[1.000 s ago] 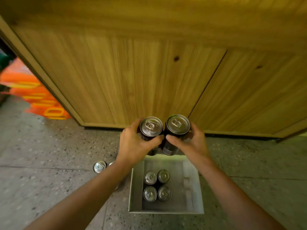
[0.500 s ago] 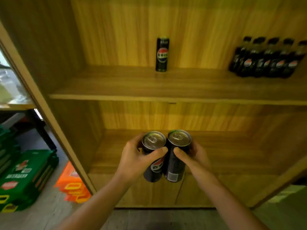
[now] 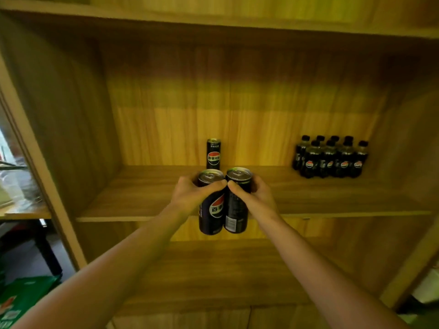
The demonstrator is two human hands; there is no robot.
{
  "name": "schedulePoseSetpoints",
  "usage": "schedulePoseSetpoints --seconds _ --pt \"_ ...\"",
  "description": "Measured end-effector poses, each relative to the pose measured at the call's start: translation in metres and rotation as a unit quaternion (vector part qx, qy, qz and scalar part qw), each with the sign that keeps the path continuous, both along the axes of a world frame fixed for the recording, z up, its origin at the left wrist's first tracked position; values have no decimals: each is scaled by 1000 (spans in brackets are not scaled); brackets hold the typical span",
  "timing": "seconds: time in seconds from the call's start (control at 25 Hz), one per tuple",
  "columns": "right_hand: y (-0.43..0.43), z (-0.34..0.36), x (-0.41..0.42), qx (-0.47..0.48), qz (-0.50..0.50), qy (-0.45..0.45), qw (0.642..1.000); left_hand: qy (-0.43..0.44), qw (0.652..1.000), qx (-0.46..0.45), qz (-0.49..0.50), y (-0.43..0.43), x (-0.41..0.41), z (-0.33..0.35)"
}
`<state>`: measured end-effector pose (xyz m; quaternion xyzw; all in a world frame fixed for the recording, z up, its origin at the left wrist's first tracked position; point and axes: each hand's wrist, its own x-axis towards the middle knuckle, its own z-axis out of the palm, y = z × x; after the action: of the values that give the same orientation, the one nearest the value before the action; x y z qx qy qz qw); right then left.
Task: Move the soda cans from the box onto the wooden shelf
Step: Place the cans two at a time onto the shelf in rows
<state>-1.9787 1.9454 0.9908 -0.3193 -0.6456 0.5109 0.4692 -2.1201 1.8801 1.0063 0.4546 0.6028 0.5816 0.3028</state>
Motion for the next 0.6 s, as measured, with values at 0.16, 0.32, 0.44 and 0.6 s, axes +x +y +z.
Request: schedulePoseSetpoints --seconds 0.16,0.32,0.44,0.6 --pt "52 -3 -14 1 -25 -11 1000 3 999 -5 47 49 -8 -3" --pt "91 -9 -29 18 -25 1 1000 -10 998 -10 62 87 -17 -6" --pt "113 -16 -43 23 -16 -2 1000 -15 998 -22 60 108 -29 -9" --pt "138 -26 -59 10 -25 -9 1000 -19 998 -41 39 132 -45 -13"
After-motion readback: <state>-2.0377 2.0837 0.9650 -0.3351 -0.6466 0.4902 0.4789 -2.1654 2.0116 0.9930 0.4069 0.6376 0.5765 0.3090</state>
